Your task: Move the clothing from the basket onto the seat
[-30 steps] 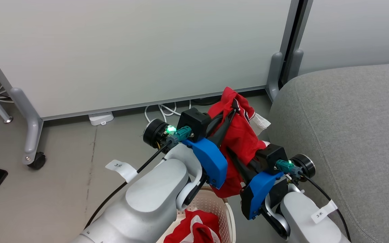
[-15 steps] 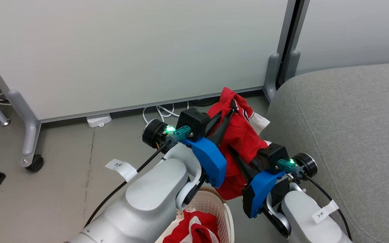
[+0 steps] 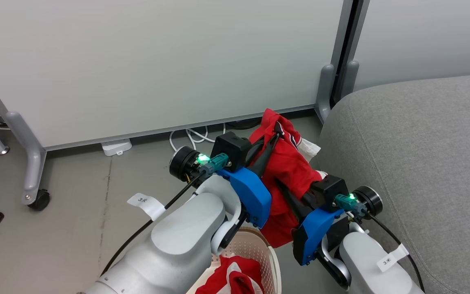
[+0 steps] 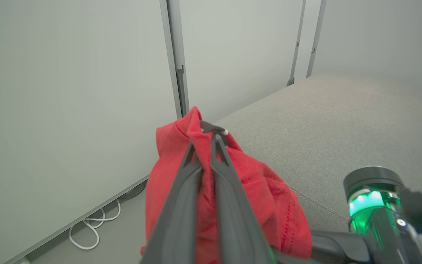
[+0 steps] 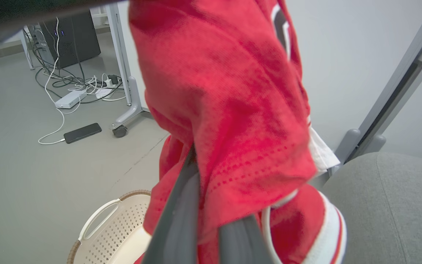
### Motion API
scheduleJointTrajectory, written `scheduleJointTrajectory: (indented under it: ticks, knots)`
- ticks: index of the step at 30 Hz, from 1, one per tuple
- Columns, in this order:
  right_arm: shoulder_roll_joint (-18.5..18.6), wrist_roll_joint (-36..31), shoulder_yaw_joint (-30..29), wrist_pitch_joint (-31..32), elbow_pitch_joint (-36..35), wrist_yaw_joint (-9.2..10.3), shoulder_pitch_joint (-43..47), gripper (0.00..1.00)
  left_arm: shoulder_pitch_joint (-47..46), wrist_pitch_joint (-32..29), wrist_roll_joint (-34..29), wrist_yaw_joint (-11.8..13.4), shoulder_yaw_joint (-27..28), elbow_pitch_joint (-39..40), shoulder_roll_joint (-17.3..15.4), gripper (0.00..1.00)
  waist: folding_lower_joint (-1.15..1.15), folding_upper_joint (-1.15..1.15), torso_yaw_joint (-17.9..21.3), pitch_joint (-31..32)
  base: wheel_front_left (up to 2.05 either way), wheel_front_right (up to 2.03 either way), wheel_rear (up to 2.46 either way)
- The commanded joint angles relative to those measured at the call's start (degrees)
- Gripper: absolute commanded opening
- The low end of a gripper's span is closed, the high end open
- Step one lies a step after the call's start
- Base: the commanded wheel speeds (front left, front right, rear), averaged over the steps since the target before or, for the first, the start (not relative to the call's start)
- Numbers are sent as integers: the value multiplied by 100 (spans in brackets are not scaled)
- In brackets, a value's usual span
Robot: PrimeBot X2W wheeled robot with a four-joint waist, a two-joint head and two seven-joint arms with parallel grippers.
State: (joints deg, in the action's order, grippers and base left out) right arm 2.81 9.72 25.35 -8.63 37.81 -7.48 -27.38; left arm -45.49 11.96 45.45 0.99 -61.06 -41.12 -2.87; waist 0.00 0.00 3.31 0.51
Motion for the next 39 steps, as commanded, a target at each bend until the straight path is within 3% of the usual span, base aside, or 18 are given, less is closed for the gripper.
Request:
scheduleJointTrajectory:
  ticks: [1,2,3,4,17,25,34,39]
  knots:
    - [14,34,3,-10,16,-3,58,0,-77,3,49,5,-19,-32,-4,39,0,0,2,5,0,0,0]
    - [14,49,1,-5,16,-3,61,0,-80,5,52,9,-27,-41,-4,49,0,0,4,5,0,0,0]
    - [14,60,-5,-3,16,-3,64,0,-84,7,60,14,-34,-50,-4,93,0,0,5,5,0,0,0]
    - [14,62,-12,-4,17,-3,67,0,-87,10,71,20,-41,-55,-4,100,0,0,5,5,0,0,0]
    - [13,9,-48,-18,30,-3,70,0,-20,152,124,80,-8,-108,-8,100,0,0,-2,-1,0,0,0]
    - [13,-75,-178,-59,-38,-3,151,0,390,312,88,26,224,86,-235,100,0,0,-3,-23,0,0,0]
    - [13,-197,-360,-27,-198,-3,265,0,1404,326,-465,147,1267,1227,-717,100,0,0,60,-59,0,0,0]
    - [13,-193,-376,15,-306,-3,326,0,2172,325,-1055,95,1949,1957,-865,100,0,0,111,-83,0,0,0]
